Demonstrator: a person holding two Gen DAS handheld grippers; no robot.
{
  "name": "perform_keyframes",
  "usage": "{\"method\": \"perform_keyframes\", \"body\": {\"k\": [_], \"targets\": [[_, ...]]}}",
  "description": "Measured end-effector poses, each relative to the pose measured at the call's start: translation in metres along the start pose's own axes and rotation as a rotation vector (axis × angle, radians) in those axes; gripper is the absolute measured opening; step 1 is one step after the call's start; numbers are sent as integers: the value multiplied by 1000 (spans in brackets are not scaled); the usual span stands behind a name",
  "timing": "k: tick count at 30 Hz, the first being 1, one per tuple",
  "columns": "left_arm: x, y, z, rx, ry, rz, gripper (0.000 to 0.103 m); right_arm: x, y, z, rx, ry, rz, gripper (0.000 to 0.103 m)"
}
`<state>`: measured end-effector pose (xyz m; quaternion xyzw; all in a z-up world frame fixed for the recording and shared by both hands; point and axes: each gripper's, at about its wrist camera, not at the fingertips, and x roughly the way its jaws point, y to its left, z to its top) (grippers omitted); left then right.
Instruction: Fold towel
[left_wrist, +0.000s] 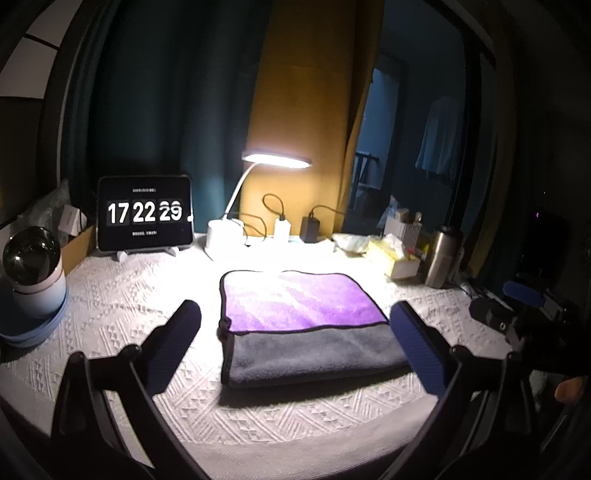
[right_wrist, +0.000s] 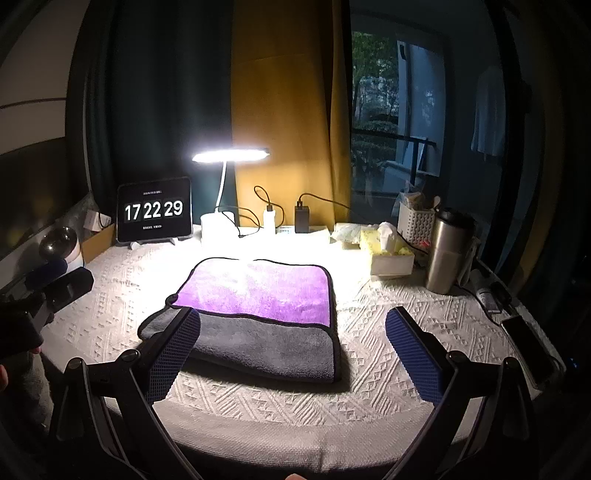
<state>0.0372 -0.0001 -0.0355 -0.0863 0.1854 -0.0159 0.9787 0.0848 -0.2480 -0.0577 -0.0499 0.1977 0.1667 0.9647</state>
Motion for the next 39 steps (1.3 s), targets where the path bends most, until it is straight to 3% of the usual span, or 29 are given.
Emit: {"method": "perform_keyframes", "body": {"k": [9, 14, 18, 28, 39], "targets": [[33, 5, 0, -8, 60, 2, 102, 30, -13, 4, 10, 53, 15, 92], [55, 14, -1, -25, 102, 6, 100, 48, -18, 3, 9, 96, 36, 80], [72, 18, -3, -20, 142, 24, 93, 64, -25, -1, 18, 127, 38, 75], [120, 38, -17, -66, 266, 78, 88, 106, -45, -7, 29, 204, 46, 63], [165, 59, -41, -131, 432, 107, 69, 154, -59, -26, 62, 300, 74, 54]]}}
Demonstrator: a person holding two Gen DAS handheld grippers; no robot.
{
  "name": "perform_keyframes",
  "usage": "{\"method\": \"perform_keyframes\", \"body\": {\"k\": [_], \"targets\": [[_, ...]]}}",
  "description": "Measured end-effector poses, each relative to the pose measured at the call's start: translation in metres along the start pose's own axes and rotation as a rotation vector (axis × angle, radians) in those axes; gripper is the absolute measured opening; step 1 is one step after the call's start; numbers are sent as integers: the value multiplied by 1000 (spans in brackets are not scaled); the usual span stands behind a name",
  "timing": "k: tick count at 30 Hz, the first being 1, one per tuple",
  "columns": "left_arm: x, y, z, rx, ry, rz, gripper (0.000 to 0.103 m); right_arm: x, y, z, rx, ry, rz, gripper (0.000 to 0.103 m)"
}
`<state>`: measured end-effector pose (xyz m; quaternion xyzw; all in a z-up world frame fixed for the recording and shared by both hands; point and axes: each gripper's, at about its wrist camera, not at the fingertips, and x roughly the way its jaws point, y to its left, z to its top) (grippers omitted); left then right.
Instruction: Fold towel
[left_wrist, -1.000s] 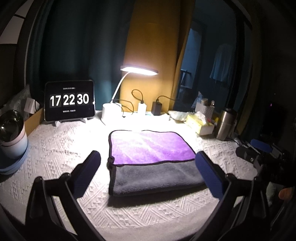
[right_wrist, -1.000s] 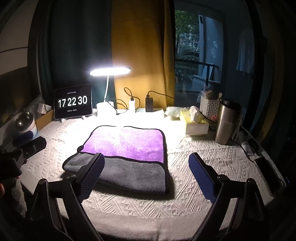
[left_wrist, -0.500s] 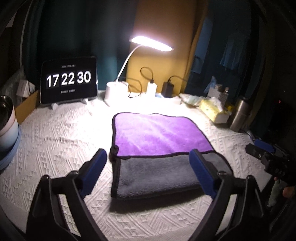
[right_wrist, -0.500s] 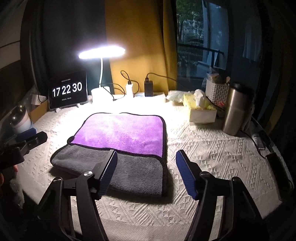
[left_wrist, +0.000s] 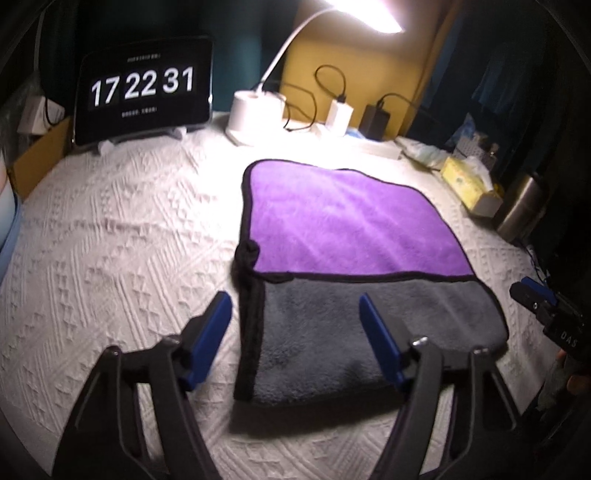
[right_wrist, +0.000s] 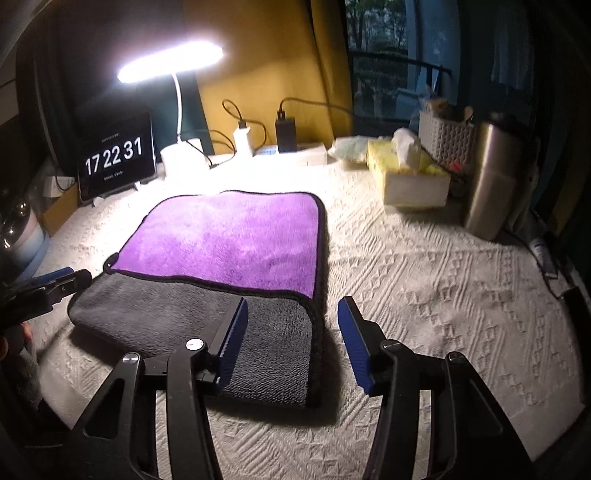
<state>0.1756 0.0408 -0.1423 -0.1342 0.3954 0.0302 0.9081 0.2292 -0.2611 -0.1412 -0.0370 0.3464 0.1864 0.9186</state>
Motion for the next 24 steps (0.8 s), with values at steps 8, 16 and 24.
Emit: {"method": "perform_keyframes", "body": {"k": [8, 16, 24], "targets": [[21, 2, 1, -1, 54, 17, 61, 26, -15, -3, 46, 58, 11, 53], [27, 0, -1, 19, 68, 44, 46, 44, -17, -6, 53, 105, 17, 44], [26, 1, -5, 33, 56, 65, 23, 50, -15, -8, 44, 126, 24, 31]]}}
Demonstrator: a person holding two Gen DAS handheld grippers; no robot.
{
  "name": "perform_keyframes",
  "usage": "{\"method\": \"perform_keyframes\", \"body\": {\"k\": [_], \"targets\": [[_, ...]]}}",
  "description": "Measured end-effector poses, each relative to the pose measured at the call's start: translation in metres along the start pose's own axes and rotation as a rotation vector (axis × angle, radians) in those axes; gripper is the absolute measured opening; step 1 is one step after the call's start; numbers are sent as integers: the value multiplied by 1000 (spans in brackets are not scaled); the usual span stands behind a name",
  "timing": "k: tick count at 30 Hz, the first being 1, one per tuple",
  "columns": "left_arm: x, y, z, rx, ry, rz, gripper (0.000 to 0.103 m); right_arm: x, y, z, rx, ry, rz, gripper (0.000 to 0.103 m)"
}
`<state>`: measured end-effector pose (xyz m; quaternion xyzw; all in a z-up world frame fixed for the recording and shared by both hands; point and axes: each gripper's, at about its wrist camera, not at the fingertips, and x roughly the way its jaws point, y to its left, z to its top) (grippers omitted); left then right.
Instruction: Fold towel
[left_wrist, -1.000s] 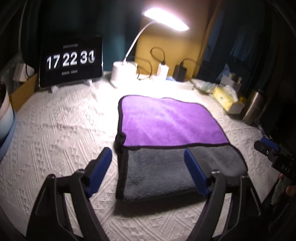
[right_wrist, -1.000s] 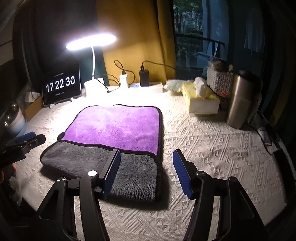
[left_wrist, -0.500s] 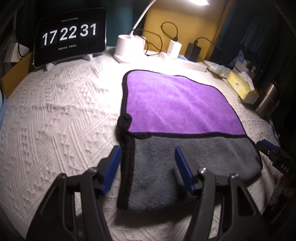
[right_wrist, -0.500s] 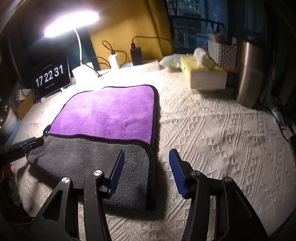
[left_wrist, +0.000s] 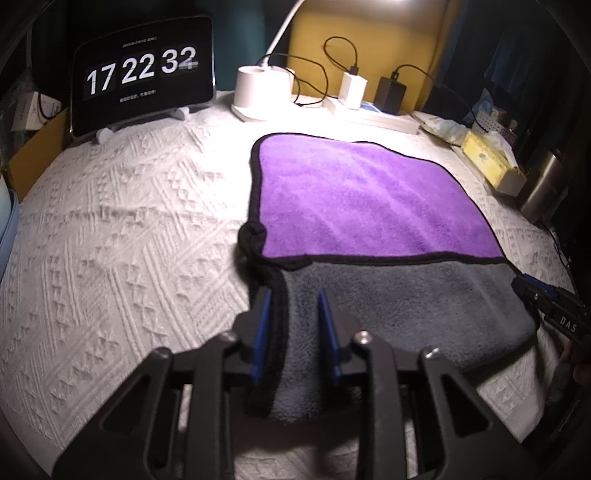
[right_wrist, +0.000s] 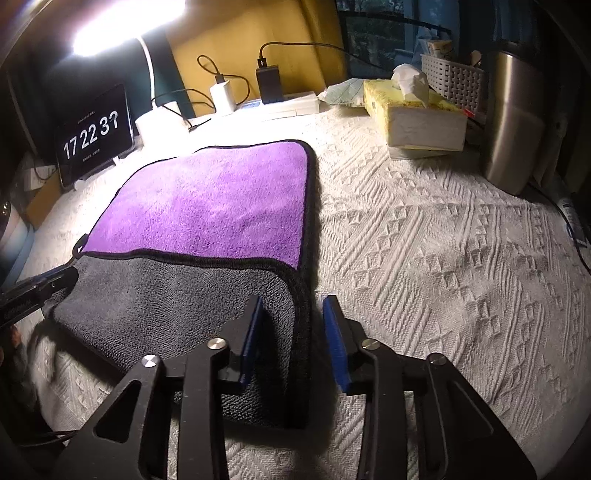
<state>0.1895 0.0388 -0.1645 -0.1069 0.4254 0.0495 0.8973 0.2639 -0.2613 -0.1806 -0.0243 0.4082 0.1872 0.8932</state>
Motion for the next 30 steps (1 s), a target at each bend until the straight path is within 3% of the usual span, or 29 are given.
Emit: {"method": "perform_keyframes", "body": {"k": [5, 8, 30], "targets": [[-6, -2, -2, 13, -11, -6, 10, -5, 3, -1, -20, -16, -16, 12], [-10, -2, -1, 10, -22, -6, 7, -13, 4, 0, -26, -40, -28, 8], [-49, -1, 21, 44, -184, 0, 6, -61, 19, 25, -93, -187, -76, 7]]}}
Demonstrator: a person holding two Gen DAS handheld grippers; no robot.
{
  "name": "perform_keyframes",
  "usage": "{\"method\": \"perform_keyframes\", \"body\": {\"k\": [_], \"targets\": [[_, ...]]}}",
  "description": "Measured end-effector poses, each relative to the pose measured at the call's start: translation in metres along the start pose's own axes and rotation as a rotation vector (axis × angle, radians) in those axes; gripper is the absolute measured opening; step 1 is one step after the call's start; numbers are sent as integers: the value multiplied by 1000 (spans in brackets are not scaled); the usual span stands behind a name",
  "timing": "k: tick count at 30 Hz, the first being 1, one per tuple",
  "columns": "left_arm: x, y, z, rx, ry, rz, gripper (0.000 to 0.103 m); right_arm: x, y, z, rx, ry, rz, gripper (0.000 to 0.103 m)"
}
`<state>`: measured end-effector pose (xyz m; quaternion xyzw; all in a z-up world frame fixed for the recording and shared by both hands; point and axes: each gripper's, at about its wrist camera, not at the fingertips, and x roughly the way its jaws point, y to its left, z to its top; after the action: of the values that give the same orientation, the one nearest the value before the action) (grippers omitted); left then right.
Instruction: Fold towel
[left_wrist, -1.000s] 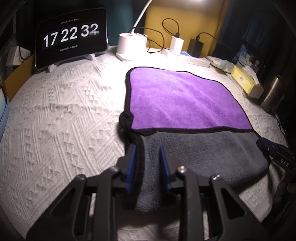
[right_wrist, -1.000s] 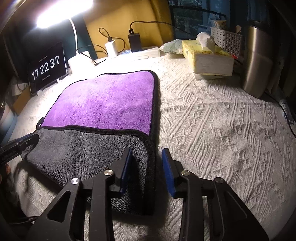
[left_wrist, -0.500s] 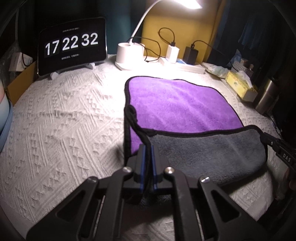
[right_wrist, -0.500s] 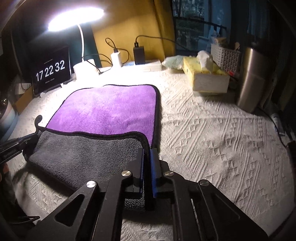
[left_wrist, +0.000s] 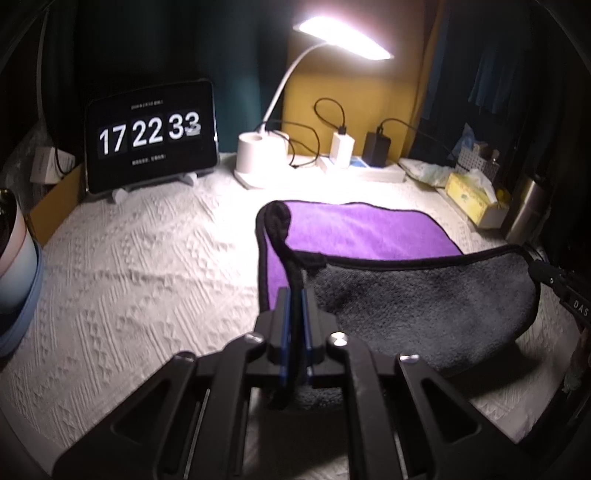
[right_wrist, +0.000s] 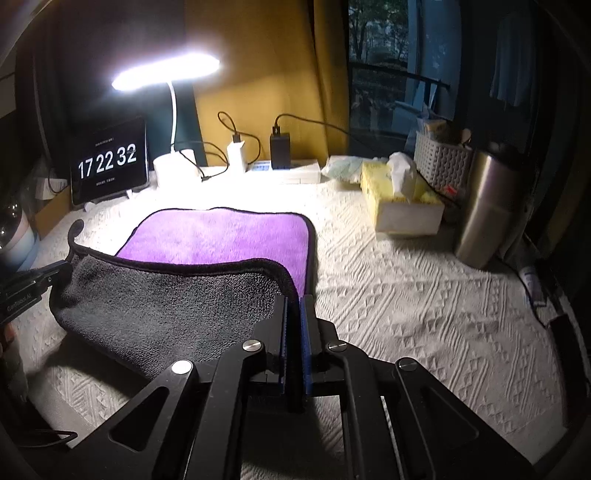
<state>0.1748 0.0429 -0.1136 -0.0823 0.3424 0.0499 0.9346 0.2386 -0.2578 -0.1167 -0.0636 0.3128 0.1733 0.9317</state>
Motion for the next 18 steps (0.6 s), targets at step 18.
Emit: {"method": "perform_keyframes", "body": {"k": [18], "targets": [[10, 3, 37, 0, -65, 11, 6, 19, -7, 35, -5, -69, 6, 7]]}}
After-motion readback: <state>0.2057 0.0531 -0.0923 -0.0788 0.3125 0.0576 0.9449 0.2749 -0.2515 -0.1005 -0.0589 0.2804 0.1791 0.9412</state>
